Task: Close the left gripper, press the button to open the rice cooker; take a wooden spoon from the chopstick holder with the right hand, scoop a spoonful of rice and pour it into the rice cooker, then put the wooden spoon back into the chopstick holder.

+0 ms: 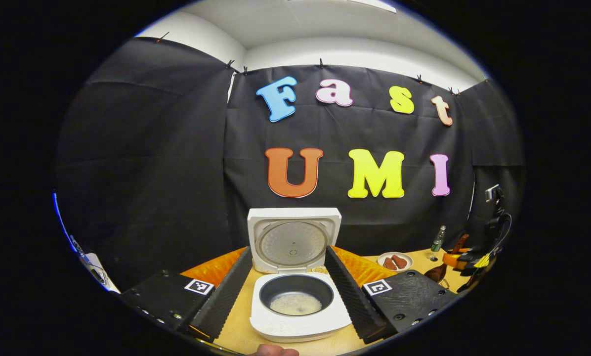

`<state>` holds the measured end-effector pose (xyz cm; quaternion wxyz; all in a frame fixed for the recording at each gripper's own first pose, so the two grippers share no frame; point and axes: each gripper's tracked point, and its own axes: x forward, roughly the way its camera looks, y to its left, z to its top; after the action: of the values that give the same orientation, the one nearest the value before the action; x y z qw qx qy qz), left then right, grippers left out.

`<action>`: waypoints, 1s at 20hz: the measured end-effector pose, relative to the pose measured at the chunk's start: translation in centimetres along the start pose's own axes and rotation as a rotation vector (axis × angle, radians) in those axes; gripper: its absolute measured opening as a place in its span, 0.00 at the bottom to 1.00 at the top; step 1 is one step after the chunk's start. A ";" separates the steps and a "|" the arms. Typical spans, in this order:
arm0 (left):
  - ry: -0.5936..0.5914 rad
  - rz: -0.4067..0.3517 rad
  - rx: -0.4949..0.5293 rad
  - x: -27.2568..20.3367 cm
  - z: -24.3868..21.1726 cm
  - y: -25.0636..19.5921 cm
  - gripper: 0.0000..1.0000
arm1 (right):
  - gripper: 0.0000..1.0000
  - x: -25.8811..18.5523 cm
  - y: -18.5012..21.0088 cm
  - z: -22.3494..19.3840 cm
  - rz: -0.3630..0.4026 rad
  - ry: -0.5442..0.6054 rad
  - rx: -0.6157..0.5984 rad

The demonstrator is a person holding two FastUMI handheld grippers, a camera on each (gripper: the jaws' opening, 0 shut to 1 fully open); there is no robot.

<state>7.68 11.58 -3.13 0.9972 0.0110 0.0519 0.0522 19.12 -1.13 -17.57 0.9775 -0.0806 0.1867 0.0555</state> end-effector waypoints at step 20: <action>0.119 0.052 0.004 -1.9 -3.3 5.3 0.94 | 0.10 7.5 8.8 -10.7 0.089 0.126 0.059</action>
<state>4.94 16.69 -6.12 0.9906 0.0113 0.1111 0.0785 21.07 6.18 -31.36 0.9624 -0.0465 0.2527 0.0883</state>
